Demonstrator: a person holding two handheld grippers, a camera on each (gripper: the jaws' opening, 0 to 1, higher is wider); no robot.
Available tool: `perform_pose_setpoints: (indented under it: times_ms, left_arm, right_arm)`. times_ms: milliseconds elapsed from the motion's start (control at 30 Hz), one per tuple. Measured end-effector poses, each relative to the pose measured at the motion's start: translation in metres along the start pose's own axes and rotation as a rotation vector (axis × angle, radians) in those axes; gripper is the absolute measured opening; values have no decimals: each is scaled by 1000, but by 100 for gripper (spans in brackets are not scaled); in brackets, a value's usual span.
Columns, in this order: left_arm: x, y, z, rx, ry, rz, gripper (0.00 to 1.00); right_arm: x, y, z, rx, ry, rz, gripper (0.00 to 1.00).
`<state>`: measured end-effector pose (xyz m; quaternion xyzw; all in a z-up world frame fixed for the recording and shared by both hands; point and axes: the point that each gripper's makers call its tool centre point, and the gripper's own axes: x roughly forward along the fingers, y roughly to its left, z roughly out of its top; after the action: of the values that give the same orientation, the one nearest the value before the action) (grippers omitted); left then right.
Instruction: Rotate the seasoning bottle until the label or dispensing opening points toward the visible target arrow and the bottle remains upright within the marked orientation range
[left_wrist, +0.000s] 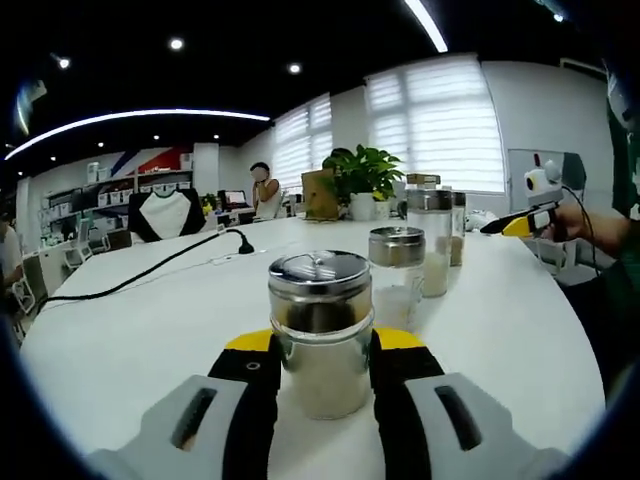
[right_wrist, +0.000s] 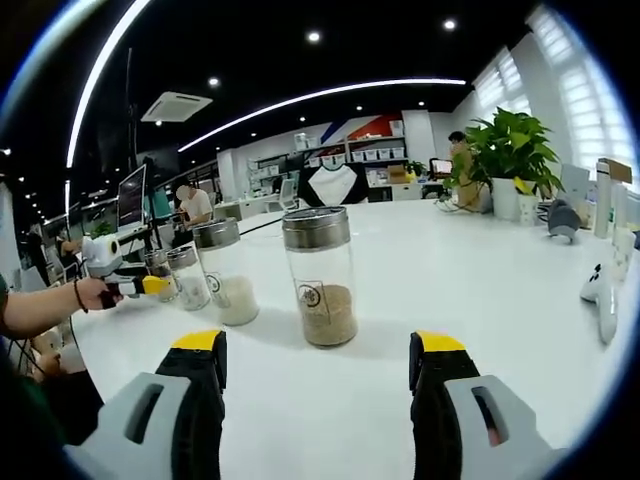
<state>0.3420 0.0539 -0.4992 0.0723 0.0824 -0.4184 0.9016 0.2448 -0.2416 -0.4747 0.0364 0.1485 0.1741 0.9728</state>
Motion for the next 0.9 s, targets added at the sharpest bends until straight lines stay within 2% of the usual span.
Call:
perform_pose_setpoints:
  times_ms: [100,167,267,367,500,600,633,733,900]
  left_arm:
    - [0,1,0,-58,-27,18,36]
    - [-2,1,0,-55,-35,31,37]
    - [-6,2,3,-52,-51,70,46]
    - [-11,2,7,-70,-68,94,49]
    - [-18,5,12,-76,-80,170,55]
    - [-23,6,16,-80,-94,217,56]
    - [-25,7,16,-83,-92,247,56]
    - [-29,8,14,-99,-81,286,56]
    - [-34,0,17,-112,-96,313,58]
  right_arm:
    - [-1,-4,4,4,-10,-13,76]
    - [-2,-6,6,1,-13,-13,76]
    - [-3,-7,6,-4,-13,-16,76]
    - [-3,-7,5,-3,-9,-15,76]
    - [-1,-5,5,-1,-11,-9,76]
    - [0,-4,4,3,-8,-6,76]
    - [0,-3,4,1,-8,-4,76]
    - [-1,-5,6,-4,-14,-2,76]
    - [0,-9,9,3,-20,-11,76]
